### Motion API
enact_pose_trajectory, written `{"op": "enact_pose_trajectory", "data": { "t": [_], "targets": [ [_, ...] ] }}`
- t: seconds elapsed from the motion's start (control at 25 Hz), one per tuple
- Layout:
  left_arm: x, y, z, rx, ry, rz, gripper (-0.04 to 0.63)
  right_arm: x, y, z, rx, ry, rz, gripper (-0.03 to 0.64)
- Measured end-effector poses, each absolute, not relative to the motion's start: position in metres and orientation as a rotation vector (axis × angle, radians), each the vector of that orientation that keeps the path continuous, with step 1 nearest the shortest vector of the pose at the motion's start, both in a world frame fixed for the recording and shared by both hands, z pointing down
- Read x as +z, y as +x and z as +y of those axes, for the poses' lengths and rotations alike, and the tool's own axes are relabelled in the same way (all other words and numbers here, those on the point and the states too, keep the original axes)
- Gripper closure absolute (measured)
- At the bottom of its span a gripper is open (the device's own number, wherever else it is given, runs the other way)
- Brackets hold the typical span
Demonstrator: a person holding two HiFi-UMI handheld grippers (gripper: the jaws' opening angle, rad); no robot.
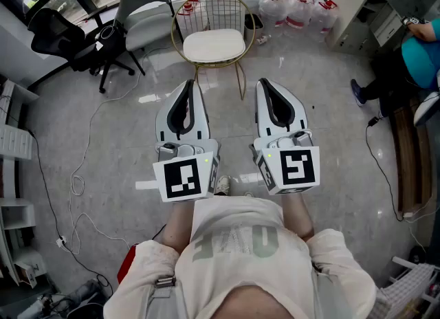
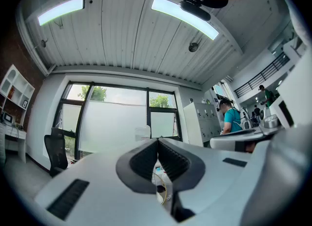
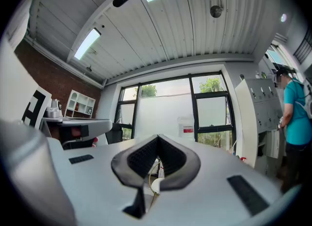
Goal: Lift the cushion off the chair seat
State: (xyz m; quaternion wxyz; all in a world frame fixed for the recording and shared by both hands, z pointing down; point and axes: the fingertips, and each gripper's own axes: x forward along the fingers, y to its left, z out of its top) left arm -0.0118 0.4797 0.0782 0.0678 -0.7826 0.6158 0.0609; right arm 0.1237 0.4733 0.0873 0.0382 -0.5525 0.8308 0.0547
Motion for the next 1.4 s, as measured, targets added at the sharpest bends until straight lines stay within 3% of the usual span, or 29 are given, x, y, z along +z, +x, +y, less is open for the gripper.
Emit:
{"op": "enact_pose_trajectory", "data": {
  "t": [1.4],
  "targets": [
    [0.089,-0.102,0.403,0.324,-2.425,1.839,0.583,0.093,0.056,0.423,0.208,-1.771,2.504,0.599]
  ]
}}
